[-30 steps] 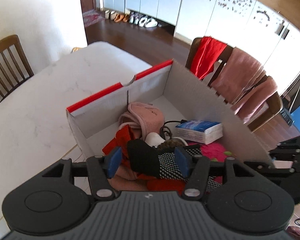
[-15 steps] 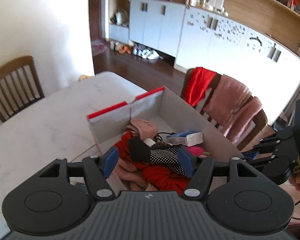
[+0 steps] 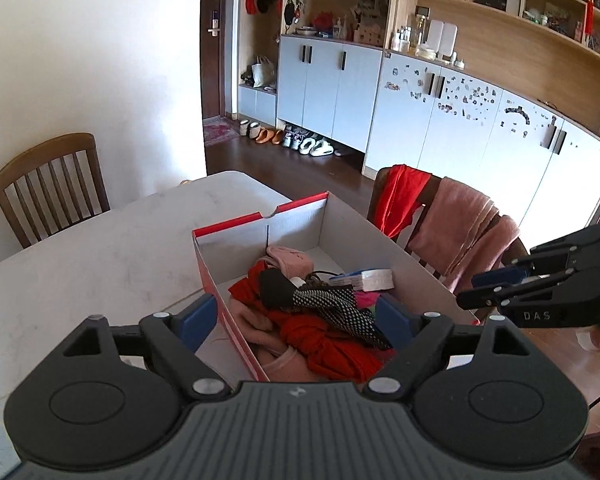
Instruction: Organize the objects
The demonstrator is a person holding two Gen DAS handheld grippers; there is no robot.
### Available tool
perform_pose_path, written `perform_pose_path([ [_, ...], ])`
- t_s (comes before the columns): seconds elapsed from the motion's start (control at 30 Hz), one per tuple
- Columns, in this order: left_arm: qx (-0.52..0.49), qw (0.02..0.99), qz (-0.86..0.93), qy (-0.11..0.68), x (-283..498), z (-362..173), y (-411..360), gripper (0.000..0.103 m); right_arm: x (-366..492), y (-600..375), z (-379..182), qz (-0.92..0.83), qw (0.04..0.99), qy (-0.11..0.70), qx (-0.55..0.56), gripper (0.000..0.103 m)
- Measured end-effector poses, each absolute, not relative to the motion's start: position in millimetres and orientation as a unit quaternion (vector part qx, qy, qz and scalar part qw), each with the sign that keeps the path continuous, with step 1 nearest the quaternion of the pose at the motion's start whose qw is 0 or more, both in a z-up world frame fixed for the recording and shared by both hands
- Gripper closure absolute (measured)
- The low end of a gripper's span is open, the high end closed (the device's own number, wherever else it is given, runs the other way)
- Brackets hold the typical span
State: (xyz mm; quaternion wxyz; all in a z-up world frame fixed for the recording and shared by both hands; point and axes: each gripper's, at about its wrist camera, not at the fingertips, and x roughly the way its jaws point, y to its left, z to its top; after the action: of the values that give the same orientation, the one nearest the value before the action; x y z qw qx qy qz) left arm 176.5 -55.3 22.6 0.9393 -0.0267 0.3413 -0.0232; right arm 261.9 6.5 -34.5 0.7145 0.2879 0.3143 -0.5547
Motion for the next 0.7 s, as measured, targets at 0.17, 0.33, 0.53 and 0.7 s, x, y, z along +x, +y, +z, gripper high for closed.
perform_pose_path([
  [0.17,-0.045,0.942,-0.015,0.333,163.9,20.3,-56.7,0.005,265.8,18.3,-23.3,-0.543,0.736,0.289,0.284,0.068],
  [0.33,-0.058,0.940,-0.013,0.336,152.3,14.5,-56.8,0.002,269.3,31.6,-13.5,-0.534,0.753,0.257,0.285,0.059],
  [0.53,-0.084,0.939,-0.009,0.334,140.3,10.4,-54.2,0.000,272.0,49.1,-2.3,-0.525,0.775,0.219,0.275,0.032],
  [0.7,-0.091,0.938,-0.006,0.335,133.1,7.7,-53.2,0.000,275.2,60.9,5.0,-0.516,0.788,0.202,0.267,0.010],
])
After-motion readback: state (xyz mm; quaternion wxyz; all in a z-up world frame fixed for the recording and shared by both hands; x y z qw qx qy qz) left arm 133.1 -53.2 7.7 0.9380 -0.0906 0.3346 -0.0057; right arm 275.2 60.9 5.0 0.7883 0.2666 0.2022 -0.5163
